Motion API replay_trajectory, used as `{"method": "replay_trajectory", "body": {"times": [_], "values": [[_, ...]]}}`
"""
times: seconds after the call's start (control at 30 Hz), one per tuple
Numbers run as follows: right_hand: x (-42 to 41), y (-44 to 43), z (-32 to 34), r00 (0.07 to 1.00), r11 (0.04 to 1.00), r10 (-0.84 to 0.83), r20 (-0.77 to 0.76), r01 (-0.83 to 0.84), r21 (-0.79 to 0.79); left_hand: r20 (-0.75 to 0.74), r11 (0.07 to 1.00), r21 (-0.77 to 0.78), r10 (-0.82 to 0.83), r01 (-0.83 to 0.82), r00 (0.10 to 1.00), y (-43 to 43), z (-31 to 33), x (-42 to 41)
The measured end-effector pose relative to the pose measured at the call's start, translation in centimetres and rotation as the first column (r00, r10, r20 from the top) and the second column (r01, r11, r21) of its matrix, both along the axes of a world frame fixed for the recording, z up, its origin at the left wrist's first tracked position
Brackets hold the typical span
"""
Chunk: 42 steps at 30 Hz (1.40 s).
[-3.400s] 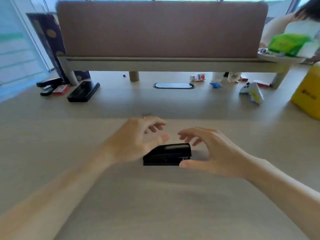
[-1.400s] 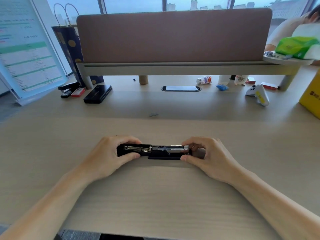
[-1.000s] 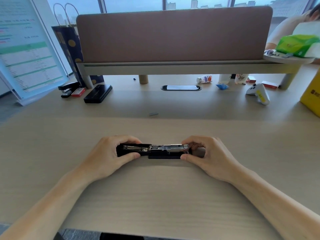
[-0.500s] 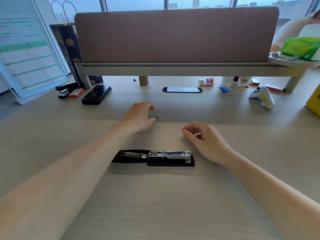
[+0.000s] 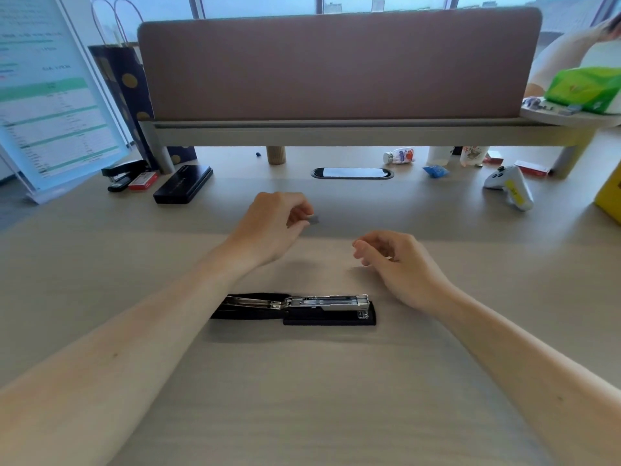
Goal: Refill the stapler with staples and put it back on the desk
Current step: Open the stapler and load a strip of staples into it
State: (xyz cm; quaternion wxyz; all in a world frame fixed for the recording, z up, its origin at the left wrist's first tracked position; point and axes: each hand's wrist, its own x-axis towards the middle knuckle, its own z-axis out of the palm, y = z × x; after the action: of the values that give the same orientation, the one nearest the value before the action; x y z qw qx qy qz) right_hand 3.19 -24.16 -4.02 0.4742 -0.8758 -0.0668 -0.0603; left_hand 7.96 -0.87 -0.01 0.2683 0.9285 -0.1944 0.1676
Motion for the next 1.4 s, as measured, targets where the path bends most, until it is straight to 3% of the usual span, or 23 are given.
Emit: {"method": "replay_trajectory", "body": {"times": [0.13,0.27,0.6,0.73,0.83,1.07,1.27,1.4], "values": [[-0.5,1.0,2.4,0.984,0.959,0.032,-0.173,0.018,0.283,0.114,0.983,-0.007,-0.180,0.182,0.977,-0.4,0.7,-4.7],[-1.6,2.3,4.3,0.937,0.911,0.172,-0.305,-0.033,0.411,0.139,0.968,0.021,-0.249,0.249,0.958,-0.4,0.3,-6.6],[-2.9,2.4,4.8,0.918,0.899,0.199,-0.343,-0.032,0.437,0.132,0.966,-0.003,-0.255,0.258,0.958,-0.7,0.6,-8.3],[-3.1,2.0,5.0,0.962,0.913,0.156,-0.223,-0.054,0.403,-0.114,0.932,-0.348,-0.148,0.100,0.982,-0.7,1.6,-8.3],[-3.6,1.9,5.0,0.983,0.931,0.155,-0.098,-0.112,0.348,-0.313,0.841,-0.541,-0.227,0.023,0.922,-0.7,1.8,-7.8],[-5.0,1.4,3.8,0.981,0.970,0.168,0.095,-0.182,0.164,-0.317,0.866,-0.496,-0.251,0.066,0.915,-0.6,1.4,-8.9],[-6.3,0.7,2.8,0.971,0.975,0.150,0.186,-0.176,0.135,-0.158,0.873,-0.466,-0.239,0.141,0.958,-0.4,1.0,-9.8],[-7.5,-0.9,1.0,0.965,0.989,0.144,0.219,-0.131,-0.071,-0.155,0.903,-0.398,-0.241,0.163,0.958,0.0,0.4,-10.3]]}}
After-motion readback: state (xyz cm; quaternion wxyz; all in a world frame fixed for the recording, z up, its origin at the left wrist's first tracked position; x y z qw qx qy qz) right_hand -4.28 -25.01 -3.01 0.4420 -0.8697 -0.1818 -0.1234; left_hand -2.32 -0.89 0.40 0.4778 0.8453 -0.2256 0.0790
